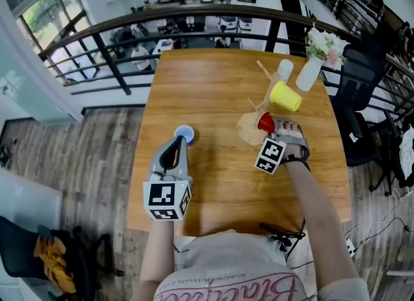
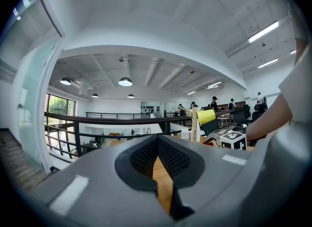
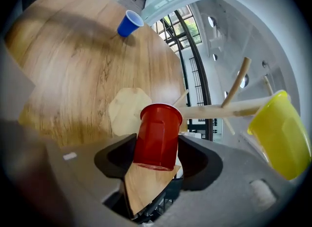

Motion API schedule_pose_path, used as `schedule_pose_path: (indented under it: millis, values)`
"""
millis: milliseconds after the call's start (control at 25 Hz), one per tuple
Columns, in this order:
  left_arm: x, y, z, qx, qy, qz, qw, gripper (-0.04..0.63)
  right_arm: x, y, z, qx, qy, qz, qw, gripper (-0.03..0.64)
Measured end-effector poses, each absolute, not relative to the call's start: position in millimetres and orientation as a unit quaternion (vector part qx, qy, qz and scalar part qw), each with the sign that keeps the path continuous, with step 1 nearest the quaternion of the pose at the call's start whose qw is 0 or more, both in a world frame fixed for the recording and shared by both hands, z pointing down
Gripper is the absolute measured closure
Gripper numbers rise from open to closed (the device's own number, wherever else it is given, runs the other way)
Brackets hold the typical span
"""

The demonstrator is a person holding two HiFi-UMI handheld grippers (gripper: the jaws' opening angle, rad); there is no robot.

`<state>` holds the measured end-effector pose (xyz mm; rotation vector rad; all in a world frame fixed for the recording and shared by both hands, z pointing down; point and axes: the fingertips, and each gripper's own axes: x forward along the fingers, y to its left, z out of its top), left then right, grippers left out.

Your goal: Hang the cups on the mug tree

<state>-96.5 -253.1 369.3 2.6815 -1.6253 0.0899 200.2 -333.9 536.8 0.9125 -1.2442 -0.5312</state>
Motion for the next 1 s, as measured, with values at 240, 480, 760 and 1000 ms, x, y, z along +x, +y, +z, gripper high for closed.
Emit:
schedule_pose_path:
  millis: [240,480,760,1000]
  values:
    - [-99,-252,368,0.853,-0.521,0.027,0.000,0.581,198,-331,532,0.421,-0.566,-0.235,0.669,0.336]
    - [-101,-249,367,0.854,-0.520,0.027,-0.002,0.581,191,-322,523,0.439,-0.583,-0.228,0.644,0.263]
    - [-107,-248,363,0.851,-0.525,0.024,-0.005,0.581,172,-306,503,0.468,-0.621,-0.213,0.591,0.233]
    - [-114,-243,359,0.846,-0.533,0.020,-0.007,0.581,135,-286,481,0.485,-0.682,-0.190,0.513,0.242]
